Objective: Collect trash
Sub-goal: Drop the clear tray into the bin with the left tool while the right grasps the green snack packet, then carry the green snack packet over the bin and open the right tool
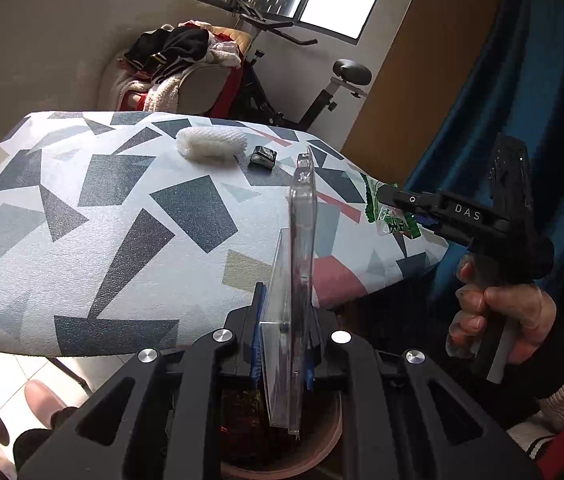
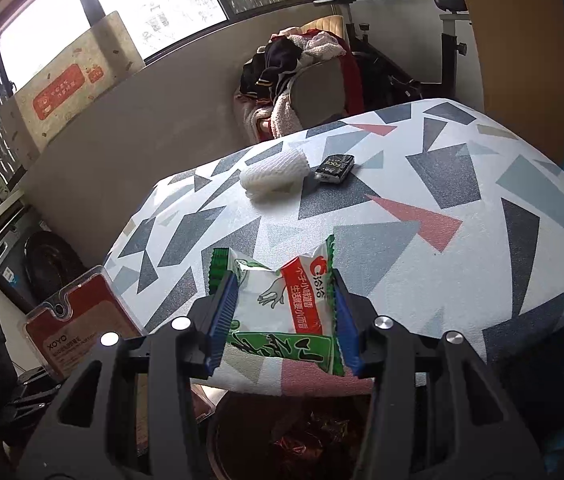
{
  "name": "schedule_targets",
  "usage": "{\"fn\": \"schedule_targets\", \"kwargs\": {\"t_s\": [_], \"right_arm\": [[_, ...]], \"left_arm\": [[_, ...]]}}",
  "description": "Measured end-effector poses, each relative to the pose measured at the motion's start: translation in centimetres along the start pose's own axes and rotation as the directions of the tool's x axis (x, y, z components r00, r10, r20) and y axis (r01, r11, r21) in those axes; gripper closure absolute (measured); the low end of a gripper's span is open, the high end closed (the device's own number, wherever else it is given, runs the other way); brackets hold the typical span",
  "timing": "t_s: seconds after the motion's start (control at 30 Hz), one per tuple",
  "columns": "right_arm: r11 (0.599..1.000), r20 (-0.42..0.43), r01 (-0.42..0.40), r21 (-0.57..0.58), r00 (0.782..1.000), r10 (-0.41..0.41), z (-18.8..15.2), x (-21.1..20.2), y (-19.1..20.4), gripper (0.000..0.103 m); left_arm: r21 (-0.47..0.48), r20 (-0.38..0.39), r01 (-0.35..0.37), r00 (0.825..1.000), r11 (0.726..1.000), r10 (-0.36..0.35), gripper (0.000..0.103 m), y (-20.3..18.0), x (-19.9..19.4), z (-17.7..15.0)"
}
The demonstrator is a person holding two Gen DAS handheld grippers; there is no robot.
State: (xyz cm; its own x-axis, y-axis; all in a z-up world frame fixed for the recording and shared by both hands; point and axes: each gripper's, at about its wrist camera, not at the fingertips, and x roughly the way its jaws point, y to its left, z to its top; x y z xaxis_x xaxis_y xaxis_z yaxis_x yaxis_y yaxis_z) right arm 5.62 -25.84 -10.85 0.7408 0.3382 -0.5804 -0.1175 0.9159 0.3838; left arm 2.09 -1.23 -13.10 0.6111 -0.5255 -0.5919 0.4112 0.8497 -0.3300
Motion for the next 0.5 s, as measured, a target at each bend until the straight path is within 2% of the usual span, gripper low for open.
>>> {"fn": "schedule_targets", "kwargs": {"t_s": [0.23,0.27,0.3,0.37,0.47,0.5], "right_arm": [[1.0,-0.012,0.01,0.024,1.0,-0.01,-1.4,-0.8,-0.8,0.056],[1.0,-0.013,0.012,0.027,1.0,-0.012,-1.5,-0.8,-0.9,0.056],[0.999,-0.014,0.013,0.029,1.0,-0.013,-1.6,-0.9,-1.0,0.056],[0.999,-0.015,0.014,0.031,1.0,-0.014,-1.8,-0.9,-1.2,0.056],[1.0,-0.016,0.015,0.027,1.0,-0.014,-2.0,-1.0,-1.2,0.056],[1.0,-0.018,0.017,0.021,1.0,-0.016,-2.1,-0.9,-1.1,0.056]], "left_arm": [[0.014,-0.042,0.009,0.999,1.0,-0.008,0.087,-0.5,1.1,-1.0],[0.013,-0.05,0.016,0.999,1.0,-0.015,0.085,-0.5,1.4,-1.0],[0.014,-0.06,0.022,0.998,1.0,-0.021,0.066,-0.5,1.7,-1.0],[0.019,-0.058,0.006,0.998,1.0,-0.005,0.036,-0.4,1.9,-0.8],[0.007,-0.035,-0.001,0.999,1.0,0.001,0.032,-0.2,1.4,-0.3],[0.006,-0.026,-0.017,0.999,1.0,0.018,0.027,-0.1,1.1,-0.1]]}}
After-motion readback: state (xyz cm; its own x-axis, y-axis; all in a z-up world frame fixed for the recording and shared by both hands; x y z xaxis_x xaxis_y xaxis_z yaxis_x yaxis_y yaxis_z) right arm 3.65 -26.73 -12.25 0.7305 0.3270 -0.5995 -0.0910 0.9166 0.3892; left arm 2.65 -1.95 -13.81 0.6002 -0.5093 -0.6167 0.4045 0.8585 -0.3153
